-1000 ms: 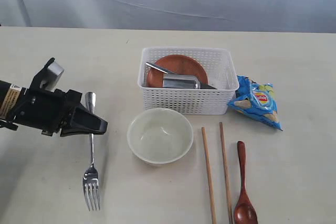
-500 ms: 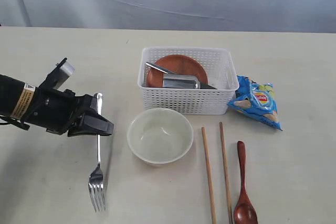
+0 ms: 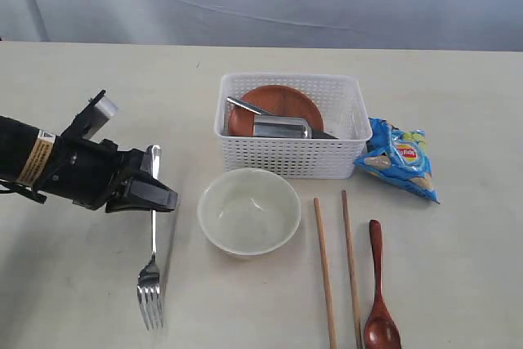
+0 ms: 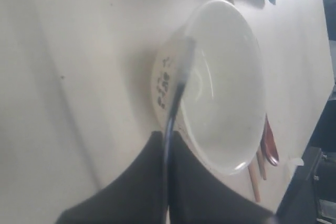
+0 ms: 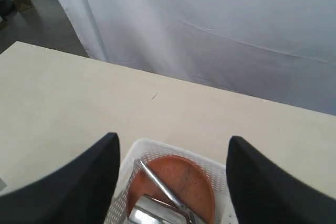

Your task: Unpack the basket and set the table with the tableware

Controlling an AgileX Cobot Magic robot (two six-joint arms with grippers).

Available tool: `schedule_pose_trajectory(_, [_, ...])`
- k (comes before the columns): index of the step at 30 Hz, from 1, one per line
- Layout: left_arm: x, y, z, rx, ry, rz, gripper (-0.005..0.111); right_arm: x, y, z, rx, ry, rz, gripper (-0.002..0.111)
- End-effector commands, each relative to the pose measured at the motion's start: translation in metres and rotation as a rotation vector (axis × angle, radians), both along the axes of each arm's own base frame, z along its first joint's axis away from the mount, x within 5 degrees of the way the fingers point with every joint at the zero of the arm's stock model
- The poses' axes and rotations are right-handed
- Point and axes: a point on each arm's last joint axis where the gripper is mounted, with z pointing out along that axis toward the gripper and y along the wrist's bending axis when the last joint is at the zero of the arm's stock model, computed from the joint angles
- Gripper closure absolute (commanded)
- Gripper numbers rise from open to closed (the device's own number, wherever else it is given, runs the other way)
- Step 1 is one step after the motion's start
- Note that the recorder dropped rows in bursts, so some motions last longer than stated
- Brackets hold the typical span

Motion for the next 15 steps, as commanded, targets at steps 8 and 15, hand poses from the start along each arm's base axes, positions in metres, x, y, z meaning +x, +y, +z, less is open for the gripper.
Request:
schedule_pose_trajectory(8, [-0.014, 0.014, 0.015, -0.014, -0.097, -0.018, 0.107, 0.001, -0.001, -0.001, -0.002, 0.004, -0.005, 0.051])
schedule_pose_trajectory(15, [-0.018, 0.016, 0.013, -0.039, -0.24, 0.092, 0.107, 0.001, -0.001, -0.001, -0.002, 0.004, -0.005, 0.051])
